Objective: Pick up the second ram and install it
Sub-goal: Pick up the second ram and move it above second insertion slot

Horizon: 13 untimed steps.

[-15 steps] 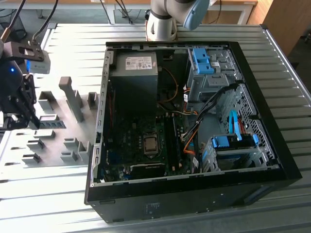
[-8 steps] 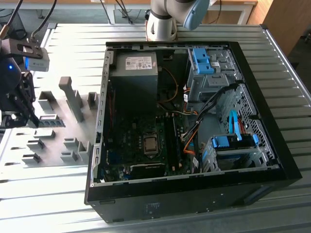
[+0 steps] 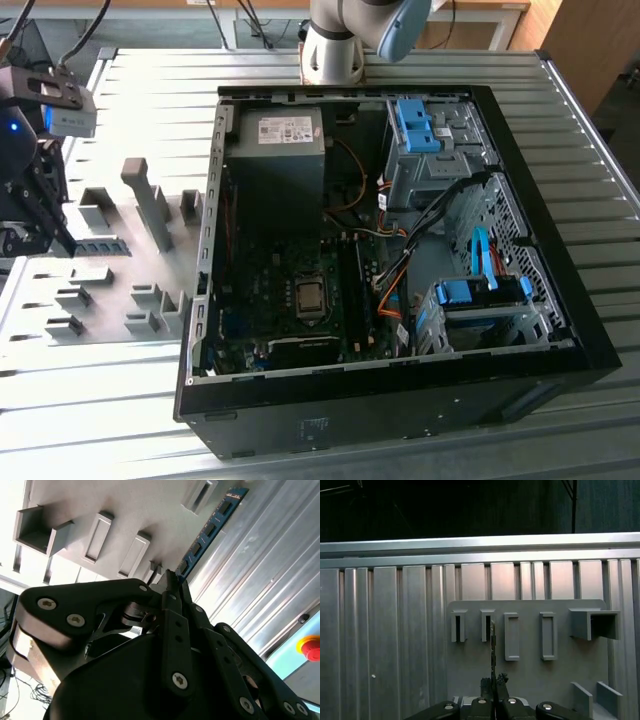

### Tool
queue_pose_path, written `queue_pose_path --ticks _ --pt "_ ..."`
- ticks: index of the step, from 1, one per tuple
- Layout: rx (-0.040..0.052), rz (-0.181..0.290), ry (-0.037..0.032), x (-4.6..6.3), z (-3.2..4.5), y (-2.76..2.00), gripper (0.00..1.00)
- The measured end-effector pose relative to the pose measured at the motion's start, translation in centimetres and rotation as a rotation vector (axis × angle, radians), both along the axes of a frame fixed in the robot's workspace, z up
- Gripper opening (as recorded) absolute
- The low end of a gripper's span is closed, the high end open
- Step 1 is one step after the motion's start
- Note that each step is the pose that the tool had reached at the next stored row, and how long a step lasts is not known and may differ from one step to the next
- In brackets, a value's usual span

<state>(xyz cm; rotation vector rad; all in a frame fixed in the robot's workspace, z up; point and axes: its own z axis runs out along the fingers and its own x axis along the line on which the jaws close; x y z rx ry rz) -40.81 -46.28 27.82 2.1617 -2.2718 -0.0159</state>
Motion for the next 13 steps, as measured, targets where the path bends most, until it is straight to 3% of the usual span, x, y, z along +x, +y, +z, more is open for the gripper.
queue_pose_path --ticks 13 --pt "-0.0001 0.0 0.0 0.0 0.6 0.0 0.14"
